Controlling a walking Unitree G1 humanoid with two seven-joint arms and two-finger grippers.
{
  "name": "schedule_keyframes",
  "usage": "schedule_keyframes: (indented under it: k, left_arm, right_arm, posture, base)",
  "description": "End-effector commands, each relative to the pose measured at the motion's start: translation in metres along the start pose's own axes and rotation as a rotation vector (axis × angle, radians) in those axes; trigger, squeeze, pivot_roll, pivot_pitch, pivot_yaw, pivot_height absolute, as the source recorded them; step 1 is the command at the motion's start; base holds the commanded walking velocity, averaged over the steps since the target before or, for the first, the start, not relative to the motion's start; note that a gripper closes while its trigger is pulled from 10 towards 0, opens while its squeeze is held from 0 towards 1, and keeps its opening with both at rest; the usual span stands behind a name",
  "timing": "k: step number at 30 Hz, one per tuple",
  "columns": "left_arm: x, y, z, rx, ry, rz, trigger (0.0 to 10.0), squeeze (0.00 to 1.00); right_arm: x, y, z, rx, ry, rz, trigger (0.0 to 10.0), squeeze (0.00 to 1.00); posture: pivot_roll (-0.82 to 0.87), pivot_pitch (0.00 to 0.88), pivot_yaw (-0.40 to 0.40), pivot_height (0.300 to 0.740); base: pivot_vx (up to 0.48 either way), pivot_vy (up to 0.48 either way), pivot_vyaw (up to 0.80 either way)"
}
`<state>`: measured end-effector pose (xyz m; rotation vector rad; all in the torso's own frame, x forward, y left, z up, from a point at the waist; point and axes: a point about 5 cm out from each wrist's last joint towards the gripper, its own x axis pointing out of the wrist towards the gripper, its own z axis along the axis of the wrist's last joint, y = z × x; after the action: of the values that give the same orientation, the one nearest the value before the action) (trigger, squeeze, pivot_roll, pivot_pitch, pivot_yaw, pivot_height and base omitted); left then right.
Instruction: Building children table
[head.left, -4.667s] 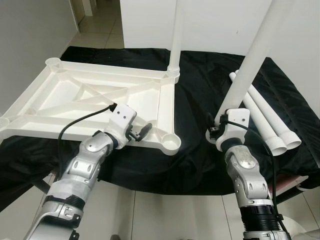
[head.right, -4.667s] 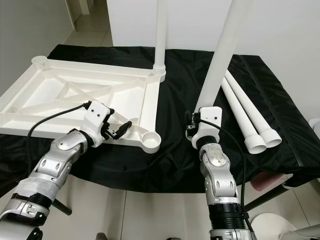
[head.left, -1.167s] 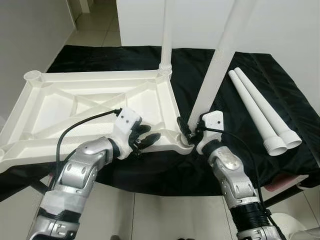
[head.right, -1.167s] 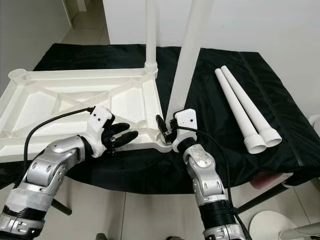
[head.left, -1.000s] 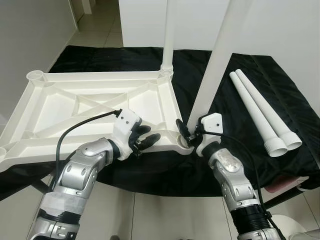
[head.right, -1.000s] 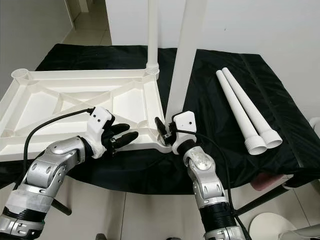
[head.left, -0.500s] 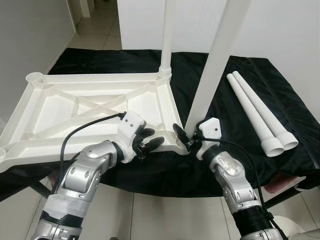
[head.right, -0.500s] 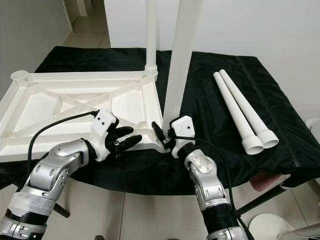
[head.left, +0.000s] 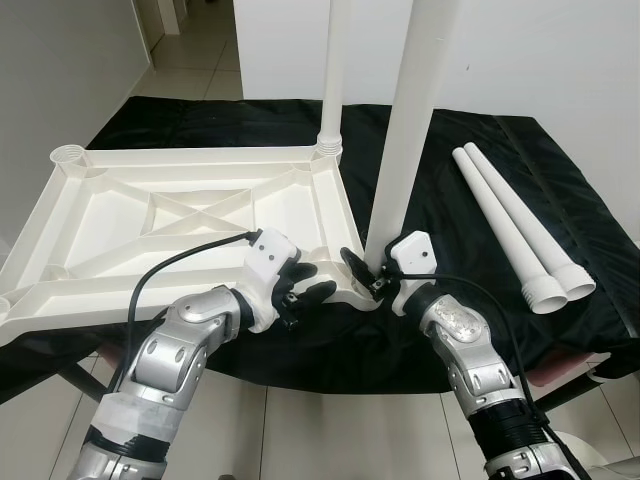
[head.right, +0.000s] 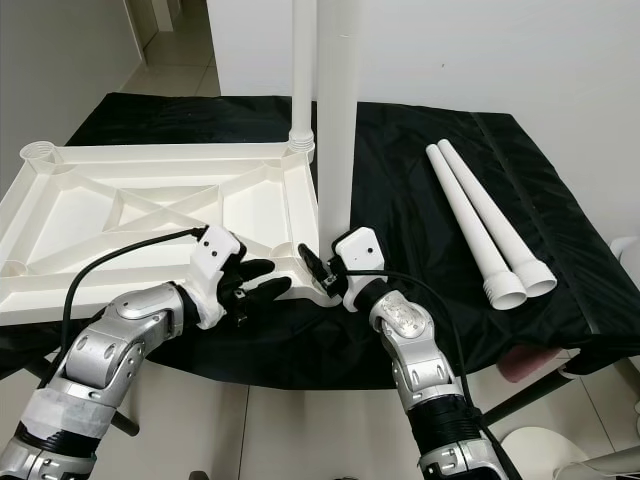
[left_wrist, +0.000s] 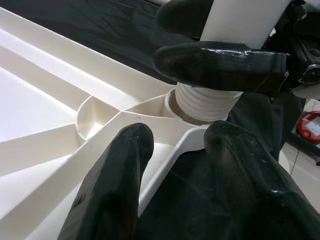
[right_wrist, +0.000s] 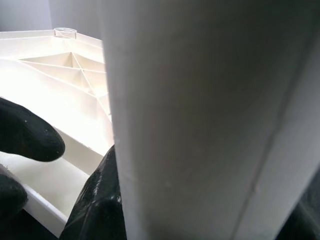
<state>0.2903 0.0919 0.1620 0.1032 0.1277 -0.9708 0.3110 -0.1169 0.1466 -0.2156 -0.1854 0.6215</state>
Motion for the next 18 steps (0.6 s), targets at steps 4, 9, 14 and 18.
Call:
schedule_keyframes:
  k: [4, 9, 14, 18]
  left_arm:
    - [-0.001, 0.001, 0.002, 0.014, -0.015, 0.011, 10.0, 0.0]
    - [0.001, 0.0, 0.004, 0.01, -0.018, 0.006, 10.0, 0.0]
    - [0.001, 0.0, 0.006, 0.021, -0.023, 0.005, 10.0, 0.0]
    - [0.0, 0.001, 0.006, 0.024, -0.019, 0.011, 10.0, 0.0]
  right_arm:
    - [-0.009, -0.002, -0.029, 0.154, 0.063, -0.07, 10.0, 0.0]
    - [-0.006, 0.0, -0.03, 0.191, 0.04, -0.07, 10.0, 0.0]
    - [-0.005, 0.015, -0.031, 0.158, 0.041, 0.045, 10.0, 0.0]
    - [-0.009, 0.019, -0.034, 0.105, 0.056, 0.082, 10.0, 0.0]
  posture:
    - [0.02, 0.069, -0.006, 0.74]
    - [0.02, 0.072, 0.0, 0.74]
    - [0.02, 0.071, 0.001, 0.74]
    - [0.03, 0.073, 0.002, 0.74]
  base:
    - [0.0, 0.0, 0.0]
    - [0.0, 0.0, 0.0]
    - [0.0, 0.0, 0.0]
    - [0.0, 0.0, 0.0]
